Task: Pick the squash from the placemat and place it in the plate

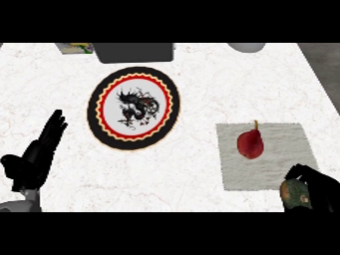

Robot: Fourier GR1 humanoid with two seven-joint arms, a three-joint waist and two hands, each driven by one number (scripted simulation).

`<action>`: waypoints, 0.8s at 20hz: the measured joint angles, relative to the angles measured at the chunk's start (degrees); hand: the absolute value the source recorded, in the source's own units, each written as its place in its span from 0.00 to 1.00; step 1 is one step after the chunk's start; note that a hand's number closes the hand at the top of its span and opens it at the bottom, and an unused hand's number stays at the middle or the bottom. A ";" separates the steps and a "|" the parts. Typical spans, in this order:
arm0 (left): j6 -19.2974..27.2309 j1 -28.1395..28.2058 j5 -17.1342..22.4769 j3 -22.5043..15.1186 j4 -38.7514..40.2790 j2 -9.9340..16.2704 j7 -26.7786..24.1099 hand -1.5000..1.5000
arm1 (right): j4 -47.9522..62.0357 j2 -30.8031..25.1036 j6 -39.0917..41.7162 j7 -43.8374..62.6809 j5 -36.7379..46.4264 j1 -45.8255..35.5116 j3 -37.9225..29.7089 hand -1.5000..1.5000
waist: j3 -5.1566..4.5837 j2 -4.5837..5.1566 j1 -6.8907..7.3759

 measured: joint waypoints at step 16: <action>-1.01 0.21 -0.36 -0.37 -0.18 0.34 -0.45 0.50 | -28.77 14.41 -8.49 43.24 41.45 8.13 35.55 1.00 | 1.23 0.65 2.16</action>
